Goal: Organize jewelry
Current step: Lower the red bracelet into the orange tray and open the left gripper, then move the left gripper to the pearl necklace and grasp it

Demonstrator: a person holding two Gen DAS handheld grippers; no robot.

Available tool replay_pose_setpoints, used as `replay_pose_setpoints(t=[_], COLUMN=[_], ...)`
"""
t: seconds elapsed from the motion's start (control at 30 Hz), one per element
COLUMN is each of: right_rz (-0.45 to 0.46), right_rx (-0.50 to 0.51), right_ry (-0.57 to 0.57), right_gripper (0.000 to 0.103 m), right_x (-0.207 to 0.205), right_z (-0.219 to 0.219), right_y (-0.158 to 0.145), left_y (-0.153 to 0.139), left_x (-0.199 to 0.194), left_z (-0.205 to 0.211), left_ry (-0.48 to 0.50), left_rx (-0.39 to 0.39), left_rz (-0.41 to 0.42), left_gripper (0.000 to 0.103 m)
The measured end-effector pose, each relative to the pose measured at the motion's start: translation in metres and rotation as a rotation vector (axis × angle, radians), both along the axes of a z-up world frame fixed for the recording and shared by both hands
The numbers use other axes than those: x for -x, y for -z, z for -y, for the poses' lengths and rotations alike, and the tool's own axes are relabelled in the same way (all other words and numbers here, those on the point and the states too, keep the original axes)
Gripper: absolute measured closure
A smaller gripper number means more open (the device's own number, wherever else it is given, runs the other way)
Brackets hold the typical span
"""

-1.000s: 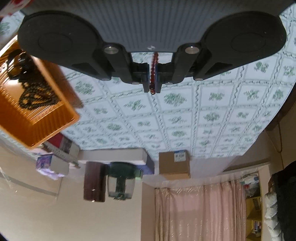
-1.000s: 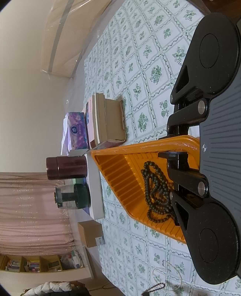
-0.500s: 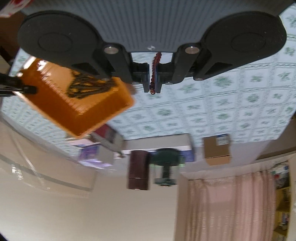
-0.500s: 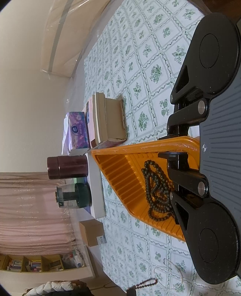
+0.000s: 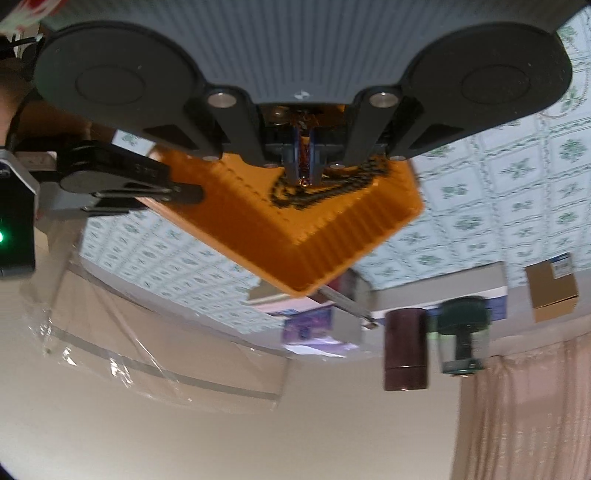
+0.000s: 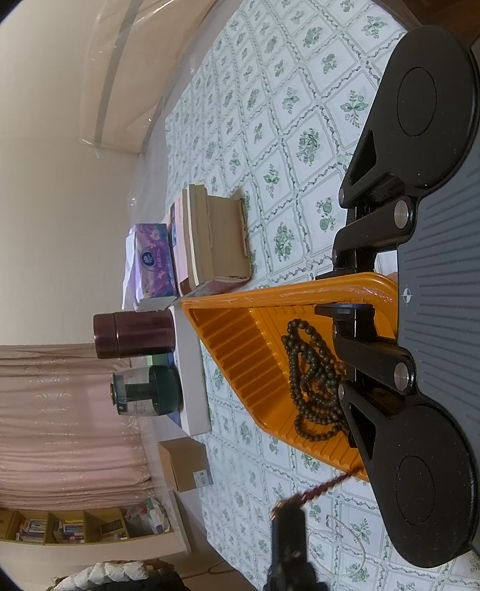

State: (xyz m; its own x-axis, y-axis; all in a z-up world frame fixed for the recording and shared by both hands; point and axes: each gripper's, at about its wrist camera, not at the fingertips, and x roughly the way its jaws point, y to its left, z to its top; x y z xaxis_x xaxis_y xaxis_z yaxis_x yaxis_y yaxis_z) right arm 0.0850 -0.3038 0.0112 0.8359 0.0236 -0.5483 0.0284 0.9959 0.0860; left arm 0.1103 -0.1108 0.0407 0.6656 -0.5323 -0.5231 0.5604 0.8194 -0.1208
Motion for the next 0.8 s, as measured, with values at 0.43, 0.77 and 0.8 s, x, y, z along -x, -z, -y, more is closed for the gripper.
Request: replay_pose_setpoints(t=[0.43, 0.77, 0.8], right_rz=[-0.002, -0.001, -0.001], right_rx=[-0.007, -0.005, -0.004], right_ry=[0.002, 0.001, 0.001], right_gripper=[0.095, 0.095, 0.095], right_x=[0.000, 0.000, 0.000], right_z=[0.002, 0.003, 0.003], right_y=[0.001, 0.001, 0.001], left_y=[0.023, 0.030, 0.032], left_x=[0.002, 0.001, 0.001], left_z=[0.001, -0.087, -0.095], left_ry=[-0.007, -0.253, -0.277], left_rx=[-0.046, -0.102, -0.109], left_rz=[-0.040, -0.027, -0.028], left_gripper=[0.081, 0.081, 0.081])
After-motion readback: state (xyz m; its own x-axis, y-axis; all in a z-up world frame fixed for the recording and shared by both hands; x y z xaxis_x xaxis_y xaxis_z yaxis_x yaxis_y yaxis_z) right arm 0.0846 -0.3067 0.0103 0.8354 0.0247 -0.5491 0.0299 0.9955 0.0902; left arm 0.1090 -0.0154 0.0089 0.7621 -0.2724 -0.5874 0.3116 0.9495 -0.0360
